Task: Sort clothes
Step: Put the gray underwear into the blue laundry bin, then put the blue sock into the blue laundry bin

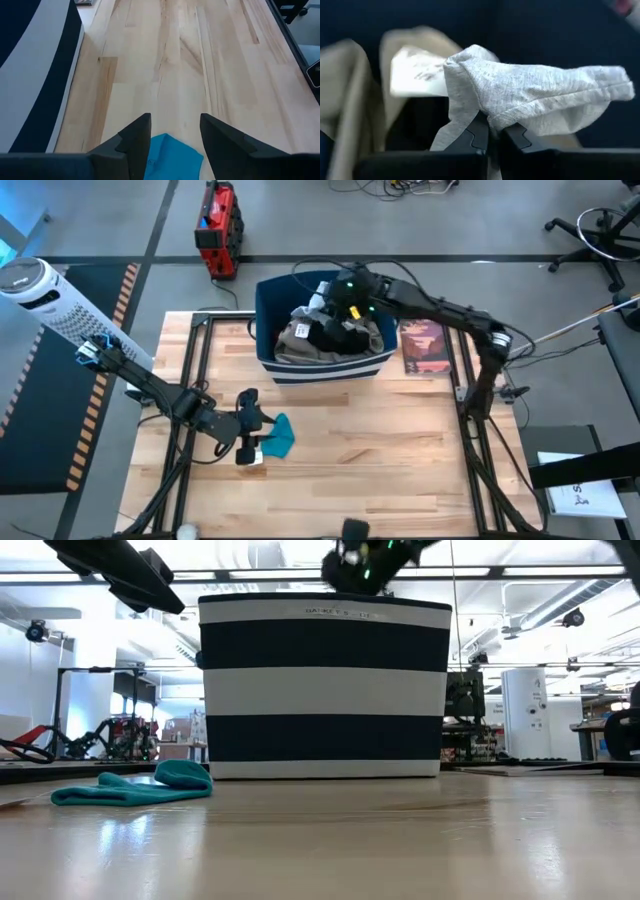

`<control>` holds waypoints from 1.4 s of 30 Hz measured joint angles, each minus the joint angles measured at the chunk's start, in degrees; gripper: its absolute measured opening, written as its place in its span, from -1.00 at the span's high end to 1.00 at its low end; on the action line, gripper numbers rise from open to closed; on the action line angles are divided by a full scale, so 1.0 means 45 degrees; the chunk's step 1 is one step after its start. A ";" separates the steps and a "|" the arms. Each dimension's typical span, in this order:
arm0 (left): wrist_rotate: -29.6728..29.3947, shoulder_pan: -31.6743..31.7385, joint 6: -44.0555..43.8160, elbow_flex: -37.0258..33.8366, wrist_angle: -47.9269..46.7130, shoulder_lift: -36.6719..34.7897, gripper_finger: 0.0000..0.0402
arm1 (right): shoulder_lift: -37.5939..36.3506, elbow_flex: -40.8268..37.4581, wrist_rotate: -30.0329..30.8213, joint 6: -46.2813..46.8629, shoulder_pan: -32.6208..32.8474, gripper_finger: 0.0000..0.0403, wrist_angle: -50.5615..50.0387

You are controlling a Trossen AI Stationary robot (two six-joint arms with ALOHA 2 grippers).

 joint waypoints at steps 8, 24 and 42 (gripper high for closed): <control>0.0004 0.0000 -0.0033 0.0000 -0.0058 -0.0005 0.20 | 0.2122 0.0000 -0.0402 -0.0094 -0.0339 1.00 -0.0717; 0.0593 -0.0001 -0.0369 -0.0156 -0.0232 -0.0006 0.19 | 0.3695 -0.0037 -0.0351 -0.0746 -0.0425 0.99 -0.1076; 0.0655 0.0000 -0.0409 -0.0175 -0.0710 -0.0010 -0.07 | -0.1716 -0.0092 0.0337 -0.0192 0.0365 0.12 -0.1756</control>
